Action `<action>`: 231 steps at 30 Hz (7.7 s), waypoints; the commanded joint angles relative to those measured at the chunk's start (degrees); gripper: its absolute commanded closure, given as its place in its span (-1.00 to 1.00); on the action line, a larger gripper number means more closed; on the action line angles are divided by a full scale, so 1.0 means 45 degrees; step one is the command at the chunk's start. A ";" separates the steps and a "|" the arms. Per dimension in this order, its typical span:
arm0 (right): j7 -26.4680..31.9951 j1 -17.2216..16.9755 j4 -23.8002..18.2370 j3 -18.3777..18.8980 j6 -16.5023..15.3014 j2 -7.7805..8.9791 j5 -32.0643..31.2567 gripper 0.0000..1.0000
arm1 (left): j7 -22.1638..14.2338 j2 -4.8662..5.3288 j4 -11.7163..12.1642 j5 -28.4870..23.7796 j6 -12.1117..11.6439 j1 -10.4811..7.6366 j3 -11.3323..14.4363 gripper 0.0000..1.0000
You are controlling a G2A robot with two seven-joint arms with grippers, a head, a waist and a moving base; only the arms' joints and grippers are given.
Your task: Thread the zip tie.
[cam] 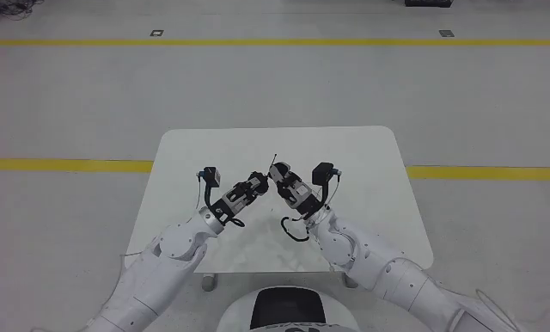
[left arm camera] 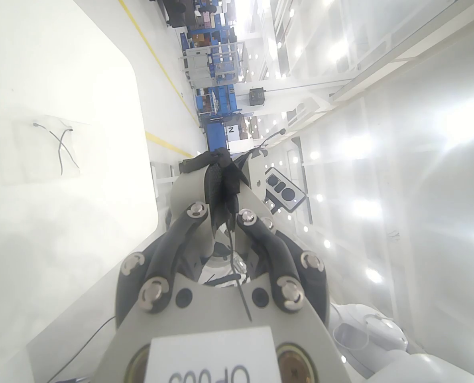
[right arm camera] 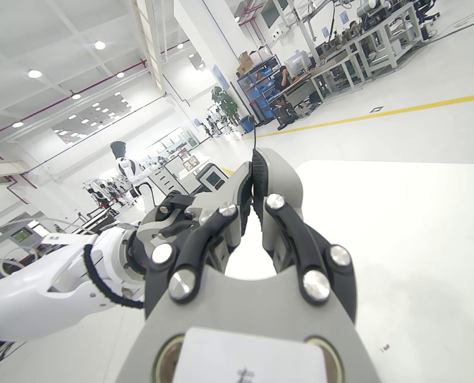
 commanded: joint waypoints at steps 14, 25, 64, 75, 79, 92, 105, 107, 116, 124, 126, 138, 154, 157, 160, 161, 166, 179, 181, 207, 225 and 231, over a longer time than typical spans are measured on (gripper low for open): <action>-0.0408 -0.0428 -0.0832 0.0297 0.0000 0.0386 0.0355 -1.00 | 0.0000 0.0000 0.0000 0.0000 0.0000 0.0000 0.0000 1.00; 0.0226 -0.0897 -0.2663 0.0450 0.0000 0.1223 0.1795 -1.00 | 0.0000 0.0000 0.0000 0.0000 0.0000 0.0000 0.0000 1.00; 1.7155 -0.3419 -0.3801 0.7257 0.0000 0.0752 1.2377 -1.00 | 0.0000 0.0000 0.0000 0.0000 0.0000 0.0000 0.0000 1.00; 1.9348 -0.3554 -0.3021 0.7961 0.0000 -0.0079 1.3173 -1.00 | 0.0000 0.0000 0.0000 0.0000 0.0000 0.0000 0.0000 1.00; 1.9348 -0.3554 -0.3021 0.7961 0.0000 -0.0079 1.3173 -1.00 | 0.0000 0.0000 0.0000 0.0000 0.0000 0.0000 0.0000 1.00; 2.3308 -0.2984 -0.0095 0.8471 0.0251 0.0032 1.6694 -1.00 | -0.2601 -0.0024 0.0567 -0.3183 0.0426 0.0043 -0.0166 1.00; 2.4406 -0.2237 0.1078 0.7398 0.0876 -0.0012 1.7777 -1.00 | -0.5193 -0.0090 0.1310 -0.4809 0.0783 -0.0495 -0.0062 1.00; 2.4406 -0.2237 0.1078 0.7398 0.0876 -0.0012 1.7777 -1.00 | -0.5193 -0.0090 0.1310 -0.4809 0.0783 -0.0495 -0.0062 1.00; 2.4406 -0.2342 0.1118 0.7226 0.1676 -0.0070 1.8668 -1.00 | -0.6484 -0.0226 0.1398 -0.7381 0.1226 -0.0325 0.0001 1.00; 2.4406 -0.1983 0.1678 0.6653 0.1819 -0.0112 1.9548 -1.00 | -0.7957 -0.0307 0.1735 -0.8607 0.1664 -0.0359 0.0050 1.00; 2.4406 -0.1884 0.1810 0.6535 0.1774 -0.0110 1.9648 -1.00 | -0.8057 -0.0323 0.1731 -0.8748 0.1694 -0.0354 0.0048 1.00; 2.4406 -0.1600 0.2187 0.6118 0.1704 -0.0113 2.0008 -1.00 | -0.8267 -0.0360 0.1518 -0.9126 0.1573 -0.0282 -0.0086 1.00; 2.4406 -0.1600 0.2187 0.6118 0.1704 -0.0113 2.0008 -1.00 | -0.7938 -0.0366 0.0710 -0.9472 0.1903 -0.0140 -0.0329 1.00; 2.4406 -0.1600 0.2187 0.6118 0.1704 -0.0113 2.0008 -1.00 | -0.7850 -0.0350 0.0427 -0.9476 0.2039 -0.0040 -0.0447 1.00; 2.4406 -0.1600 0.2187 0.6118 0.1704 -0.0113 2.0008 -1.00 | -0.7841 -0.0339 0.0159 -0.9560 0.2138 0.0073 -0.0565 1.00; 2.4406 -0.1600 0.2187 0.6118 0.1704 -0.0113 2.0008 -1.00 | -0.7845 -0.0335 0.0092 -0.9573 0.2151 0.0105 -0.0603 1.00; 2.4406 -0.1600 0.2187 0.6118 0.1704 -0.0113 2.0008 -1.00 | -0.7922 -0.0320 -0.0169 -0.9686 0.2264 0.0283 -0.0788 1.00; 2.4406 -0.1600 0.2187 0.6118 0.1704 -0.0113 2.0008 -1.00 | -0.8224 -0.0343 -0.0065 -0.9946 0.2477 0.0409 -0.0911 1.00; 2.4406 -0.1600 0.2187 0.6118 0.1704 -0.0113 2.0008 -1.00 | -0.8224 -0.0343 -0.0065 -0.9946 0.2477 0.0409 -0.0911 1.00; 2.3746 -0.0797 0.1692 0.6215 0.2167 -0.0276 1.9388 -1.00 | -0.7295 -0.0333 -0.0098 -0.8241 0.2035 0.0432 -0.0831 1.00; 2.3537 -0.0488 0.1638 0.5694 0.2248 -0.0538 1.9089 0.16 | -0.7013 -0.0324 -0.0035 -0.7786 0.1954 0.0443 -0.0837 1.00; 2.3649 -0.0202 0.2126 0.5379 0.2082 -0.0720 1.9104 0.34 | -0.7013 -0.0324 -0.0035 -0.7786 0.1954 0.0443 -0.0837 1.00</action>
